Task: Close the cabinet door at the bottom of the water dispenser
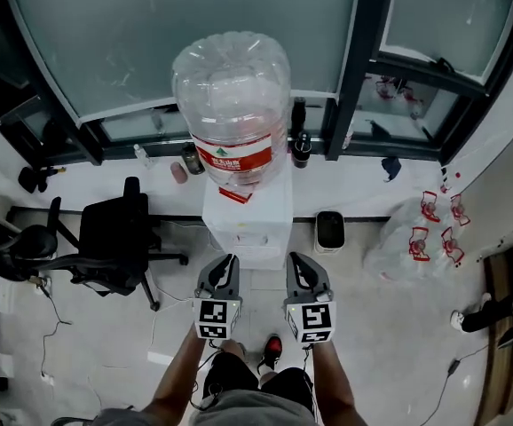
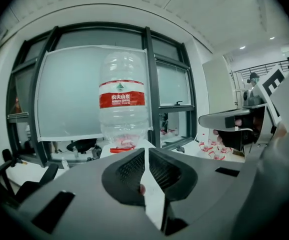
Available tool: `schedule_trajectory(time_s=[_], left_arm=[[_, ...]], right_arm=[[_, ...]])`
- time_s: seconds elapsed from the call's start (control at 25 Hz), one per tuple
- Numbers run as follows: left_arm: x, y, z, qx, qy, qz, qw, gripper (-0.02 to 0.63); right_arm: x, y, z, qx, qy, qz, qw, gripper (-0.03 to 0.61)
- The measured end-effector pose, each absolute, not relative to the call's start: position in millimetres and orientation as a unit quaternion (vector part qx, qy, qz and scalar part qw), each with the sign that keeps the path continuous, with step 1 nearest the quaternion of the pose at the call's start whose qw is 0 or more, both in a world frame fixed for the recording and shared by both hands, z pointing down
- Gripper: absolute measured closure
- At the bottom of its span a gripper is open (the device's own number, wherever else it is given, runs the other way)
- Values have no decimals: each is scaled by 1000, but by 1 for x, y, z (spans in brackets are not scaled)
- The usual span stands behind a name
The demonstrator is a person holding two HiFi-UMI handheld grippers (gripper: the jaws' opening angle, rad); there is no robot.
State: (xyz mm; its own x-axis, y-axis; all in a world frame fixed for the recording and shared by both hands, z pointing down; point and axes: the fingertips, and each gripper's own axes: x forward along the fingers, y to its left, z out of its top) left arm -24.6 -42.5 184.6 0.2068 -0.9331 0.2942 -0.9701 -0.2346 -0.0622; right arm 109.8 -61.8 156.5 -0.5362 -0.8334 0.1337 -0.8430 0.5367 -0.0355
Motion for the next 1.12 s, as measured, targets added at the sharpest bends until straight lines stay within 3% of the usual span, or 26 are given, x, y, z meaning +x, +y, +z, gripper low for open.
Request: schedule_trajectory(time_s=[0.44, 1.12], left_arm=[[-64, 0, 150, 750, -649, 109, 68, 580], [-57, 15, 133, 752, -649, 101, 50, 584]], right_arm=[[82, -23, 133, 443, -895, 31, 52, 561], [88, -8, 128, 440, -896, 18, 54, 561]])
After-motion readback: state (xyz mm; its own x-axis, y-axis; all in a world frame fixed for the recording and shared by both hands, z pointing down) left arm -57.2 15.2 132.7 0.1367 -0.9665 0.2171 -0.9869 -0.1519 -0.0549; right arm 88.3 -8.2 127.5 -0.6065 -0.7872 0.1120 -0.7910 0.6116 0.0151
